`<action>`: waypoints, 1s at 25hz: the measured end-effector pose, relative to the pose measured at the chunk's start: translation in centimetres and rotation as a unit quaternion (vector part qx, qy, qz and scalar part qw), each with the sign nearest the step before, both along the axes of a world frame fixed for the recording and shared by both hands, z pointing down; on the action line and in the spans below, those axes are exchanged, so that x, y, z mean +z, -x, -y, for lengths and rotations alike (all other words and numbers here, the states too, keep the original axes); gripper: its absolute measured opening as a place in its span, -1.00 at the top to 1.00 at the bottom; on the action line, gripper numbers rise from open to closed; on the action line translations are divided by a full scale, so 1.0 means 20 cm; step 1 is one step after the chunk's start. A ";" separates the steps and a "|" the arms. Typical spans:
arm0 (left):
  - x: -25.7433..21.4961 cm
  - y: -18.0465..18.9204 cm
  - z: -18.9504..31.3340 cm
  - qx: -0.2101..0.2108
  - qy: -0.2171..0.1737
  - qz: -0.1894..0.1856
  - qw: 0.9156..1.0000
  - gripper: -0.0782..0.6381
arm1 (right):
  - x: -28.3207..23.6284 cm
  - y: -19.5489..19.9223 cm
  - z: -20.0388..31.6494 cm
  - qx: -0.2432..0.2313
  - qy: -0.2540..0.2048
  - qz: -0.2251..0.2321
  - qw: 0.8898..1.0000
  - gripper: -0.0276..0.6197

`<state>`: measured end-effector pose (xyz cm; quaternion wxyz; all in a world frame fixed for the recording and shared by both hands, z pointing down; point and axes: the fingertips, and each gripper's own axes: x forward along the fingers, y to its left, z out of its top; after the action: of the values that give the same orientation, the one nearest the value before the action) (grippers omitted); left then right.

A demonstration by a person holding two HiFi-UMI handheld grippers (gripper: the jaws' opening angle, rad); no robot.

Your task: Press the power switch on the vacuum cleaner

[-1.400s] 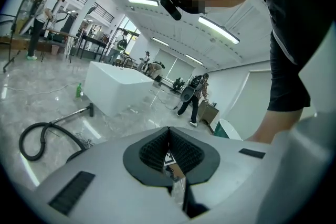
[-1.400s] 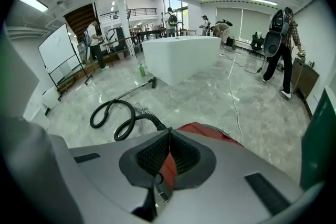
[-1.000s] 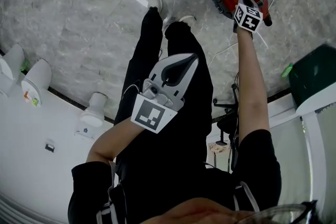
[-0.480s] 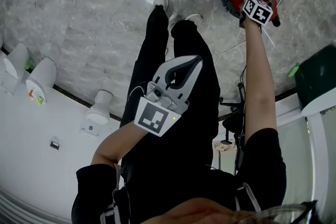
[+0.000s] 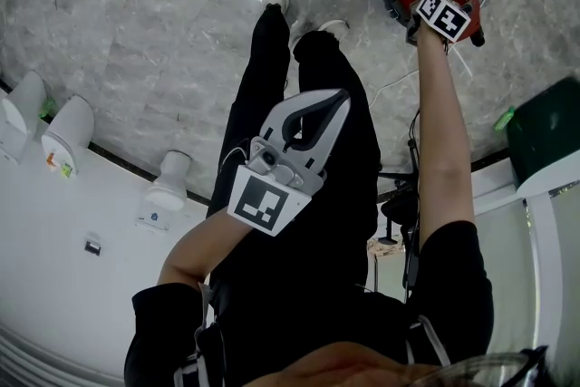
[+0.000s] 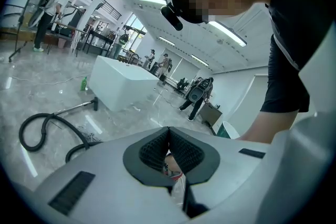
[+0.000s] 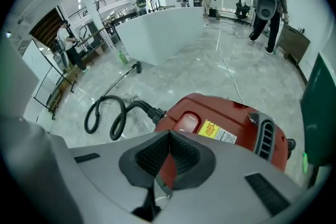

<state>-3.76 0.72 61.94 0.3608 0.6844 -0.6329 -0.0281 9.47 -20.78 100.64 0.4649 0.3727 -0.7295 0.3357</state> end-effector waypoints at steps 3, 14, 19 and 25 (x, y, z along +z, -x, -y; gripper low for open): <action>0.01 0.02 0.00 0.001 0.002 -0.001 1.000 0.73 | -0.01 -0.02 0.01 0.006 0.004 0.006 1.000 0.86; 0.03 0.05 0.01 -0.003 0.004 -0.011 1.000 0.73 | 0.01 -0.05 0.00 0.051 0.041 0.010 0.998 0.86; 0.06 0.09 0.02 -0.004 0.008 -0.014 1.000 0.73 | 0.06 -0.03 0.00 0.031 0.066 0.000 0.997 0.86; 0.07 0.09 0.03 -0.002 0.010 -0.021 1.000 0.73 | 0.06 -0.03 -0.01 0.015 0.062 -0.001 0.998 0.86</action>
<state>-5.51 0.05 63.35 0.3807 0.6789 -0.6267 -0.0367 10.03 -20.66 101.90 0.4828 0.3541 -0.7014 0.3867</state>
